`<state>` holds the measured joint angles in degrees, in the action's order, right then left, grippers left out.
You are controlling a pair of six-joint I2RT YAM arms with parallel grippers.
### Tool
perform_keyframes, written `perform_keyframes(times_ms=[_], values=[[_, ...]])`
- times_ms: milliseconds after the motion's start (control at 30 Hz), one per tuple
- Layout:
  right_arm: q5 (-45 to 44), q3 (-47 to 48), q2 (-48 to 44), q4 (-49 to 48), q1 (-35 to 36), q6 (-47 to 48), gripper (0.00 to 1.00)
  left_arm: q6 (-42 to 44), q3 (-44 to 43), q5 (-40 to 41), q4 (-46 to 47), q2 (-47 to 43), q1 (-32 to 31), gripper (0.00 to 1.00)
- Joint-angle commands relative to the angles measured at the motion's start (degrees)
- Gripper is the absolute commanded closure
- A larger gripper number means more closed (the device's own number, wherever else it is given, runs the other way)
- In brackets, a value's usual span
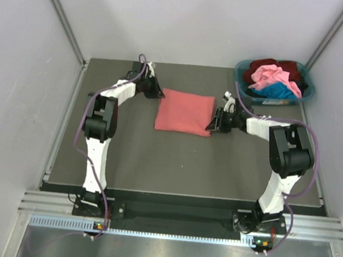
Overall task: Fold and stack the t-shirts
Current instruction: Fold the tshirt
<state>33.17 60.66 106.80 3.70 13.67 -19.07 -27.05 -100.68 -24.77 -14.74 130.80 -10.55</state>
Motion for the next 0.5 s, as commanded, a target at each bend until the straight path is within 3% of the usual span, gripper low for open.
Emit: perform_keyframes(times_ms=[0,167,333,467], values=[[0.8,-1.3,1.3,-5.7,0.9,-1.5,0.73,-0.5,0.4,2.5,4.2,-5.6,1.0,1.0],[-0.8,-3.0,1.4,-7.7,0.9,-2.8,0.88,-1.0,3.0,6.7,3.7,-6.8,1.8,1.0],[-1.7,-3.9,1.3,-8.4,0.8,-3.7,0.9,-2.7,7.4,8.3,4.5,-7.1,3.7,1.0],[-1.7,-2.6,0.8,-7.3,0.8,-3.6,0.84,-2.6,7.0,5.7,5.3,-5.9,4.6,1.0]])
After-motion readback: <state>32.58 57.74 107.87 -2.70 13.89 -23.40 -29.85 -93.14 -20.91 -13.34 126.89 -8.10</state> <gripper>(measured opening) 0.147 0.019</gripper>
